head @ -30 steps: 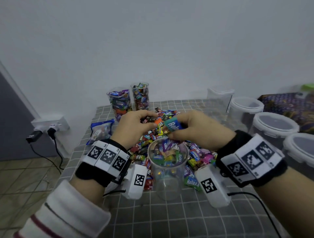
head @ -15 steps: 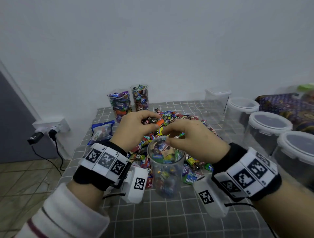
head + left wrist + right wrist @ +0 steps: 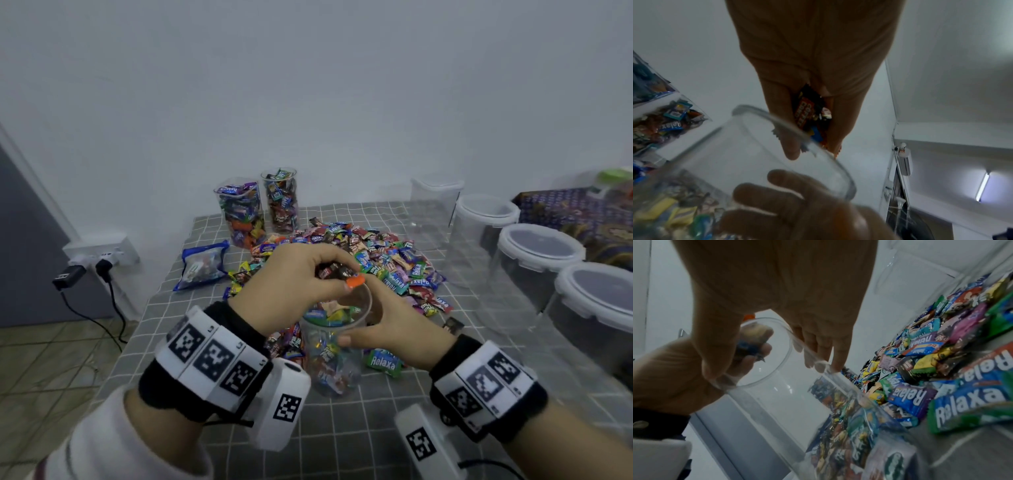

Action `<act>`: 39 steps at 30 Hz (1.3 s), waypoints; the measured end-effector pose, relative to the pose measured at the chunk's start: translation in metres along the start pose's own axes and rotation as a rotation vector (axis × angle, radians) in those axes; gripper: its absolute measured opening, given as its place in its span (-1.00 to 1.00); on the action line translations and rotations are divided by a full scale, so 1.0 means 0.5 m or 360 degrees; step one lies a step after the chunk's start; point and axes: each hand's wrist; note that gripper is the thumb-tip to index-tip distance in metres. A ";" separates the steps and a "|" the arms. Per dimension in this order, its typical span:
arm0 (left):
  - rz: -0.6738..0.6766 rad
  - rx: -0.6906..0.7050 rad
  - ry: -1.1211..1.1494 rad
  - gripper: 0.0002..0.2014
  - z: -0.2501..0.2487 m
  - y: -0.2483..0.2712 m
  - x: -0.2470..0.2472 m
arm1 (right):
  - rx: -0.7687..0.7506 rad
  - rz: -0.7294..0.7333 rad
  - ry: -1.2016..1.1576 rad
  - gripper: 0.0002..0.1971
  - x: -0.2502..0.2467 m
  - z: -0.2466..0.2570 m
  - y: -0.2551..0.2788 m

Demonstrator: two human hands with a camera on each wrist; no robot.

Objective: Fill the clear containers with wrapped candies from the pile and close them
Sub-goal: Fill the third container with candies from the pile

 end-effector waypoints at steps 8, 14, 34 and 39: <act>0.0072 0.0027 -0.0135 -0.74 0.018 0.006 0.020 | -0.0030 -0.0038 0.0015 -0.21 0.001 -0.006 0.001; 0.0031 0.0076 0.0130 -0.68 0.026 0.005 0.023 | -0.0030 -0.0083 0.0072 -0.21 0.004 -0.003 0.005; 0.0283 -0.0859 -0.0329 -0.07 0.225 -0.017 0.006 | 0.0553 0.0137 0.1273 -0.15 -0.105 -0.065 -0.011; 0.0876 -0.0876 -0.0874 0.35 0.262 -0.052 0.061 | 0.0764 0.0448 0.1628 0.18 -0.106 -0.092 -0.054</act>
Point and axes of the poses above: each hand's wrist, its own y-axis away from the middle knuckle, its own x-axis out of the palm, z = x × y, and after that the axes turned 11 degrees about z, right-handed
